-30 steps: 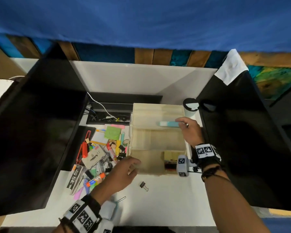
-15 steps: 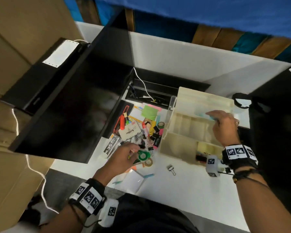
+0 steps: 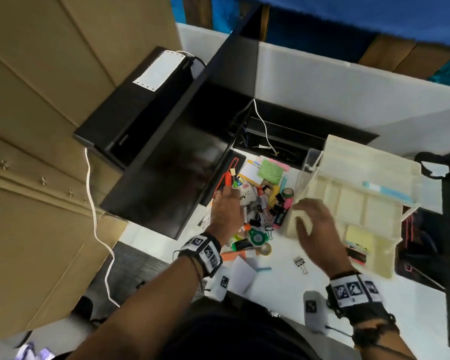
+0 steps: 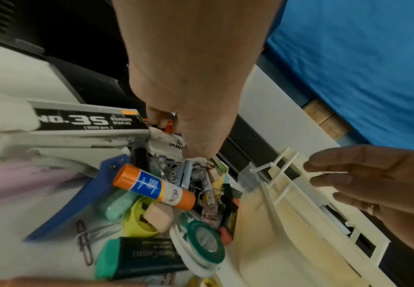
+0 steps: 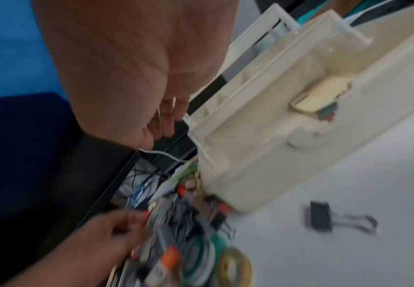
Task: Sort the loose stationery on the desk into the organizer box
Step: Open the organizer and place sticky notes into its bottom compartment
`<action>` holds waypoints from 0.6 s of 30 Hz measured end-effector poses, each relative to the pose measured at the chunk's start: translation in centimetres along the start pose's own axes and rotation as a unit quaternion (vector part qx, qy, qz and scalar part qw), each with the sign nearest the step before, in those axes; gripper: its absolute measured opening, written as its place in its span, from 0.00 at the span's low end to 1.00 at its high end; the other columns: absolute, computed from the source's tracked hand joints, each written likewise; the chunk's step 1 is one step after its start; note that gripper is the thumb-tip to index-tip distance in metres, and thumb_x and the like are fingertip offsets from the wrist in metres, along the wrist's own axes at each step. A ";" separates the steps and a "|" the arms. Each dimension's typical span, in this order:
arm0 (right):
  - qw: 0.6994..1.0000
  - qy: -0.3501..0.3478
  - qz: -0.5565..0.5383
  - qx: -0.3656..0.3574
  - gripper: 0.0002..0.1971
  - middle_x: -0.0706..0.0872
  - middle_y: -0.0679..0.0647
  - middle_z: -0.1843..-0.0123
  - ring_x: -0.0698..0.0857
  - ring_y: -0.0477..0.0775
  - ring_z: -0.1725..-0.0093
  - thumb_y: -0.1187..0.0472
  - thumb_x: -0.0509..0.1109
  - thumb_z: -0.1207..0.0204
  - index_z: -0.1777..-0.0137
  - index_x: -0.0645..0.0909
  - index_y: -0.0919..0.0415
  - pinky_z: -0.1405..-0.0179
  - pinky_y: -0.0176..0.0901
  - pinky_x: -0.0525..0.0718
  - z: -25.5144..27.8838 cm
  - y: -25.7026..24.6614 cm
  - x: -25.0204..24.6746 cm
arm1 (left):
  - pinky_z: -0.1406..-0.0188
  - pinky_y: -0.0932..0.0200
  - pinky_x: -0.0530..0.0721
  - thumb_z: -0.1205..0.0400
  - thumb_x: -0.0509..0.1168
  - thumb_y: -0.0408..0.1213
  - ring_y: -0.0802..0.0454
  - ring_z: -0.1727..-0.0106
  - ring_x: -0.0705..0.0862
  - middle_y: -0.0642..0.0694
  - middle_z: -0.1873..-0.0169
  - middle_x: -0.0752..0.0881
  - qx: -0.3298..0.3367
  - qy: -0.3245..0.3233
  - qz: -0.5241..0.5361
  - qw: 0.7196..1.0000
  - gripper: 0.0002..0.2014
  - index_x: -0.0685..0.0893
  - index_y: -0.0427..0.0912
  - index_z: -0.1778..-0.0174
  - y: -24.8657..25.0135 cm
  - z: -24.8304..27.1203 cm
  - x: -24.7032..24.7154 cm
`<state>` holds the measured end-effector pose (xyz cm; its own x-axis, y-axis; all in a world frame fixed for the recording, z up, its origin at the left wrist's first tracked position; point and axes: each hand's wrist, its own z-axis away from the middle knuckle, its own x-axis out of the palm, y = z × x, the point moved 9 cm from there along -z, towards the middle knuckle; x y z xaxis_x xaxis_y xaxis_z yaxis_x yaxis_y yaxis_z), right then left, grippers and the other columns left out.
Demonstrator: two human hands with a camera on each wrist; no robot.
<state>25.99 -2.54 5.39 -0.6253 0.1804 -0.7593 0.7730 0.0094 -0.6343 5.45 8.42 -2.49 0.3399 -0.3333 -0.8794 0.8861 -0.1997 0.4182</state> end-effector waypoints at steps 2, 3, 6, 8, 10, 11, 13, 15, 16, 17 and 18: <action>0.997 -0.063 -0.033 -0.020 0.15 0.84 0.51 0.39 0.83 0.48 0.39 0.73 0.71 0.20 0.38 0.86 0.56 0.33 0.45 0.81 1.4 -1.7 3.3 | 0.40 0.48 0.85 0.23 0.72 0.31 0.41 0.36 0.80 0.38 0.25 0.70 0.001 0.002 -0.024 1.000 0.27 0.76 0.43 0.27 0.5 -0.8 -0.1; 0.995 -0.090 -0.040 -0.015 0.14 0.85 0.50 0.42 0.84 0.46 0.42 0.73 0.71 0.20 0.40 0.86 0.56 0.37 0.44 0.83 2.2 -1.9 4.6 | 0.40 0.49 0.83 0.26 0.73 0.29 0.42 0.36 0.78 0.37 0.23 0.68 0.009 0.004 -0.032 0.999 0.30 0.75 0.43 0.26 0.9 -1.1 -0.3; 0.989 -0.137 -0.042 0.026 0.12 0.89 0.46 0.45 0.85 0.38 0.49 0.70 0.70 0.18 0.43 0.88 0.53 0.45 0.43 0.88 4.3 -1.4 6.8 | 0.35 0.46 0.82 0.27 0.74 0.31 0.39 0.32 0.77 0.40 0.29 0.72 0.049 -0.013 -0.079 0.996 0.32 0.75 0.42 0.25 2.3 -2.1 -0.4; 0.987 -0.147 -0.038 0.046 0.12 0.88 0.39 0.47 0.84 0.31 0.51 0.68 0.70 0.17 0.44 0.88 0.50 0.48 0.34 0.85 5.4 -1.0 7.0 | 0.33 0.43 0.81 0.25 0.74 0.32 0.36 0.29 0.74 0.39 0.28 0.74 0.069 -0.030 -0.086 0.993 0.31 0.74 0.39 0.24 3.0 -2.7 -0.2; 0.986 -0.154 -0.035 0.058 0.13 0.85 0.31 0.49 0.84 0.28 0.50 0.68 0.70 0.16 0.45 0.88 0.47 0.49 0.27 0.81 6.1 -0.7 6.9 | 0.35 0.44 0.82 0.24 0.71 0.28 0.36 0.28 0.74 0.38 0.27 0.74 0.065 -0.034 -0.080 0.994 0.31 0.73 0.40 0.24 2.8 -3.3 0.1; 0.984 -0.160 -0.032 0.066 0.13 0.85 0.30 0.50 0.84 0.30 0.50 0.67 0.69 0.16 0.46 0.88 0.46 0.49 0.27 0.81 6.5 -0.4 6.9 | 0.35 0.43 0.83 0.24 0.71 0.26 0.36 0.27 0.74 0.38 0.28 0.75 0.057 -0.037 -0.073 0.995 0.31 0.72 0.40 0.25 2.5 -3.6 0.5; 0.981 -0.172 -0.020 0.082 0.12 0.88 0.34 0.50 0.86 0.37 0.51 0.66 0.68 0.15 0.45 0.87 0.45 0.48 0.35 0.85 6.9 0.2 7.0 | 0.35 0.37 0.84 0.27 0.71 0.24 0.32 0.25 0.74 0.39 0.31 0.78 0.045 -0.037 -0.062 0.996 0.31 0.72 0.42 0.28 1.9 -4.1 1.2; 0.980 -0.174 -0.010 0.092 0.12 0.89 0.38 0.50 0.87 0.40 0.52 0.66 0.68 0.16 0.45 0.87 0.47 0.49 0.41 0.87 7.1 0.5 6.9 | 0.31 0.32 0.81 0.29 0.74 0.27 0.30 0.24 0.74 0.40 0.34 0.80 0.042 -0.036 -0.063 0.997 0.31 0.73 0.43 0.30 1.6 -4.6 1.5; 0.981 -0.171 -0.011 0.096 0.13 0.89 0.38 0.50 0.87 0.40 0.52 0.67 0.67 0.16 0.45 0.88 0.48 0.49 0.41 0.87 7.1 0.6 6.8 | 0.29 0.31 0.79 0.30 0.76 0.30 0.31 0.25 0.74 0.41 0.35 0.81 0.042 -0.031 -0.063 0.997 0.31 0.73 0.44 0.32 1.5 -4.7 1.5; 0.981 -0.166 -0.016 0.098 0.13 0.89 0.38 0.50 0.87 0.41 0.53 0.67 0.68 0.16 0.45 0.88 0.49 0.49 0.41 0.87 7.0 0.4 6.7 | 0.29 0.31 0.78 0.30 0.78 0.34 0.34 0.27 0.76 0.42 0.37 0.82 0.045 -0.024 -0.056 0.997 0.31 0.73 0.45 0.33 1.4 -4.7 1.3; 0.982 -0.159 -0.021 0.098 0.13 0.89 0.39 0.50 0.87 0.41 0.53 0.68 0.68 0.16 0.45 0.89 0.50 0.49 0.40 0.87 6.8 0.3 6.5 | 0.31 0.33 0.79 0.31 0.80 0.40 0.37 0.31 0.77 0.43 0.39 0.82 0.050 -0.015 -0.043 0.998 0.31 0.73 0.46 0.35 1.5 -4.8 1.1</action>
<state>21.42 -8.11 -0.68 -0.6821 -0.1320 -0.7192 0.7298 -0.1848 -0.6582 8.65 12.14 -3.89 0.2528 -0.3386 -0.9063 0.8749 -0.3200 0.3635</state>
